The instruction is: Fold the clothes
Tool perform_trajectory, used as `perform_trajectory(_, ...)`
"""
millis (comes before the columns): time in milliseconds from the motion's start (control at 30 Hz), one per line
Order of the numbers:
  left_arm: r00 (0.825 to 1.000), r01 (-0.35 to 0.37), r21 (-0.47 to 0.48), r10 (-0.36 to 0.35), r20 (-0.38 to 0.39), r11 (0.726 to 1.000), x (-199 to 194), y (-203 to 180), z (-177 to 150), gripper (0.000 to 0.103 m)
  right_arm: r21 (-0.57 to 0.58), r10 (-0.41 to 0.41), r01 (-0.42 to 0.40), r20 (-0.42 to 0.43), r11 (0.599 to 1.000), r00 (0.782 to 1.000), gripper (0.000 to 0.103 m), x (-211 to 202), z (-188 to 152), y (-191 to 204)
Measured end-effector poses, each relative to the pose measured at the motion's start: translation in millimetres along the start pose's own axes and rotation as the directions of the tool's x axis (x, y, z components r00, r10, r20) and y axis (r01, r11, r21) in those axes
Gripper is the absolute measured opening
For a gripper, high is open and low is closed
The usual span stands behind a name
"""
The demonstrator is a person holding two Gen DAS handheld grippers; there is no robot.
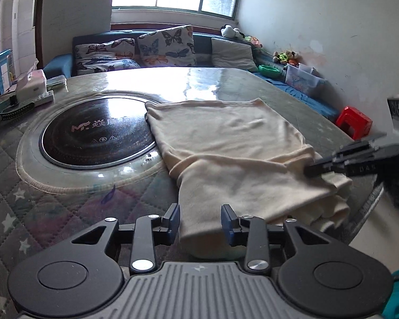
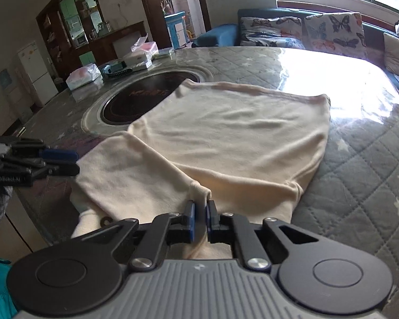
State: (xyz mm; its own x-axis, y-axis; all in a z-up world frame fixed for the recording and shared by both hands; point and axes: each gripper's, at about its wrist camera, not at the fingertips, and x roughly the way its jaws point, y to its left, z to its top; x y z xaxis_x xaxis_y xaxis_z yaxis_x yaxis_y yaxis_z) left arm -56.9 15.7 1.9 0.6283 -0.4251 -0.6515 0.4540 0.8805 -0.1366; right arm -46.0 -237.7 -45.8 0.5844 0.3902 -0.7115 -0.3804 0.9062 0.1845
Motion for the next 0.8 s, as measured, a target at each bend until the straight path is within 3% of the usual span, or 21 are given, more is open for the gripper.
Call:
perform_trajectory(67, 1.000, 0.000, 0.016, 0.000, -0.004, 1.000, 1.1, -1.2, -3.8, 0.043, -0.030, -0.019, 0.020, 0.024, 0.999, 1.000, 0.006, -7.2, 5.1, 4.2)
perform_trajectory(300, 1.000, -0.014, 0.086, 0.015, 0.000, 0.996, 4.3, -8.6, -15.3, 0.040, -0.110, -0.052, 0.064, 0.109, 0.992, 0.993, 0.006, -38.0, 29.8, 20.3)
perform_trajectory(367, 1.000, -0.024, 0.108, 0.023, 0.010, 0.994, 3.2, -11.3, -17.0, 0.021, -0.121, -0.052, 0.068, 0.128, 0.990, 0.990, 0.006, -42.8, 34.8, 23.5)
perform_trajectory(467, 0.999, -0.032, 0.138, 0.029, 0.029, 0.990, -0.6, -14.7, -19.3, 0.006, -0.141, -0.063, 0.086, 0.162, 0.986, 0.985, 0.006, -52.0, 44.3, 29.5)
perform_trajectory(567, 0.999, -0.040, 0.150, 0.034, 0.041, 0.988, -5.5, -14.4, -21.6, 0.002, -0.141, -0.079, 0.105, 0.177, 0.984, 0.981, 0.006, -58.1, 46.1, 29.9)
perform_trajectory(633, 0.999, -0.039, 0.156, 0.033, 0.043, 0.987, -7.6, -13.8, -23.2, 0.002, -0.134, -0.092, 0.115, 0.168, 0.984, 0.982, 0.006, -57.2, 44.6, 27.4)
perform_trajectory(800, 1.000, -0.005, 0.185, 0.003, 0.013, 0.983, -6.0, -13.3, -27.5, 0.002, -0.061, -0.138, 0.141, 0.054, 0.988, 0.989, 0.007, -23.4, 20.8, 4.3)
